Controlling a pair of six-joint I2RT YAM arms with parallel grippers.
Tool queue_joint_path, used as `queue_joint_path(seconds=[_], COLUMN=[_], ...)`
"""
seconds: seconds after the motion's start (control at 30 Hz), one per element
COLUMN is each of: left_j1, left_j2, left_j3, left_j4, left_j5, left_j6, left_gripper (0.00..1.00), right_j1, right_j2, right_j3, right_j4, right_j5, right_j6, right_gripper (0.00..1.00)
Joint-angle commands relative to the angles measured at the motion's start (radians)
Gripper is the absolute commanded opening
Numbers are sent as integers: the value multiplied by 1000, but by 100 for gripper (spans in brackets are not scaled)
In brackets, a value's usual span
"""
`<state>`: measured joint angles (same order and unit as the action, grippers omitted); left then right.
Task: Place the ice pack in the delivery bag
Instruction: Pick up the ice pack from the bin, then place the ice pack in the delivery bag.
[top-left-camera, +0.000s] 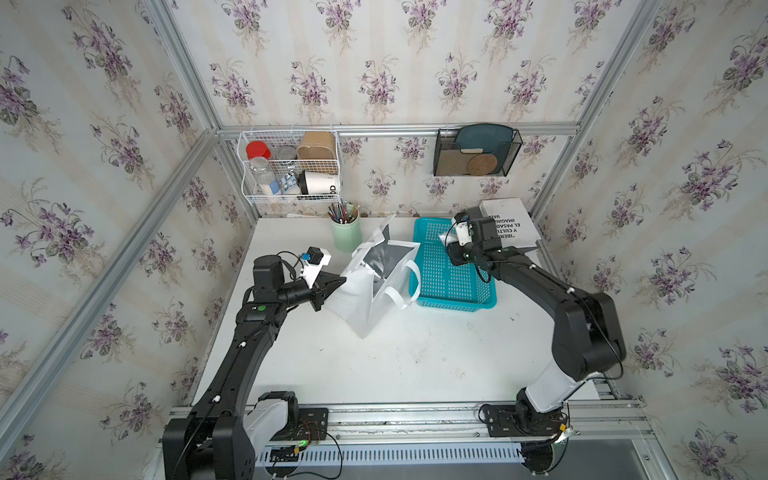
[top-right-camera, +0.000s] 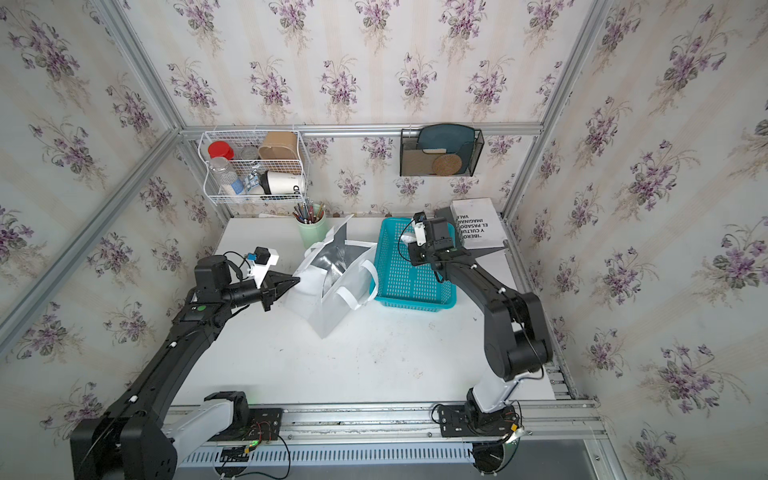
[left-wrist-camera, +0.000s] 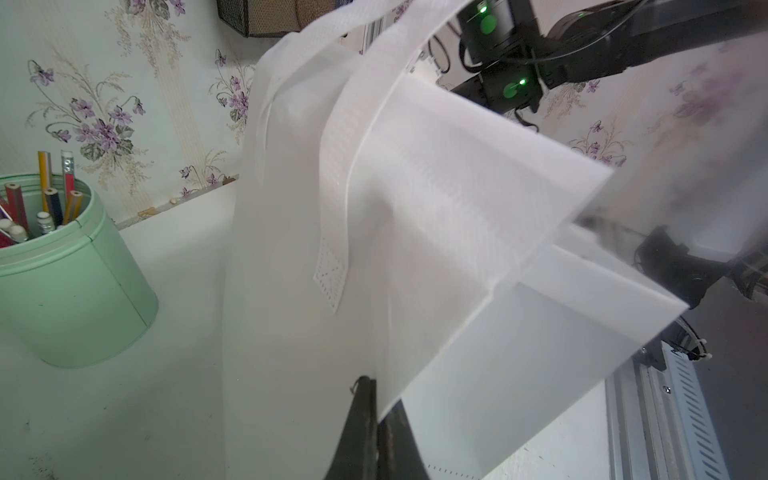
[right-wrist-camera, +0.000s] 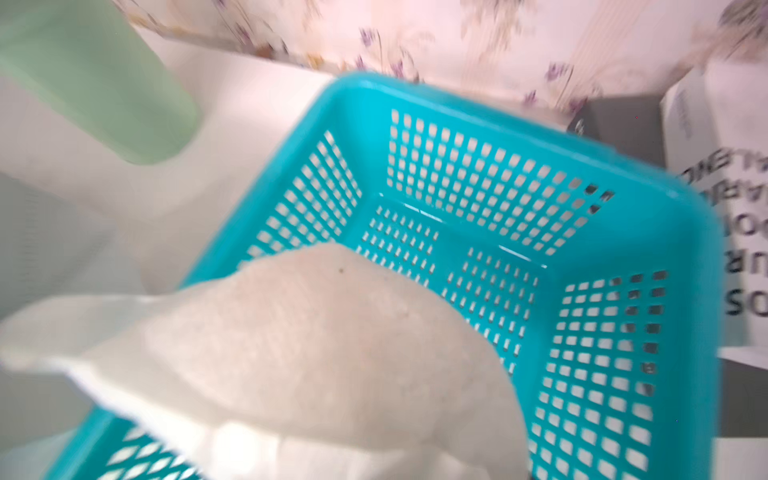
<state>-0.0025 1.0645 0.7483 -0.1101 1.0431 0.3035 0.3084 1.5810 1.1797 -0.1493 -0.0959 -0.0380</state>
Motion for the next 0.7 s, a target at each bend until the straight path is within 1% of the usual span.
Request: queue_joint_path(seconds=[0.0,0.03,0.07,0.1,0.13,0.23,0.33,0.4,0.5,0.6,0.67], left_j1=[0,1,1,1,1,1,1,1,0,0,0], left_j2=[-9,-8,-7,-6,-5,-7,-11,-16,-25,-35,-42], left_j3=[11,11,11,10,10,10,10,7,3,-2,-7], left_j4=[31,42,51,58,69,88,104,110,122,122,123], left_j5=[9,11,13,13,16,22,32,38,47,52,53], left_j6=[-19,-26,-31,-36,-42,-53,-64,-71,-82,-87,-85], left_gripper=[0,0,0,0,0,0,0,0,0,0,0], right_j1=[11,27,46,77,134,258,336,359,365,378,381], right_j2=[-136,-193,-210,-226,-231,-189,-124,-64,3,42,71], right_j3=[-24,-10,1,31,68,168,235,266,324,370,396], right_j4=[70,48,36,-1,-53,-158,-203,-231,-257,-301,-364], right_j5=[-169,-224,-248,-260,-282,-297,-298,-281,-277,-272,-268], right_j6=[14,4,-5,-26,-61,-107,-112,-103,-66,-77,-95], right_gripper=[46,46,46,46,46,46,46,46,47,48,49])
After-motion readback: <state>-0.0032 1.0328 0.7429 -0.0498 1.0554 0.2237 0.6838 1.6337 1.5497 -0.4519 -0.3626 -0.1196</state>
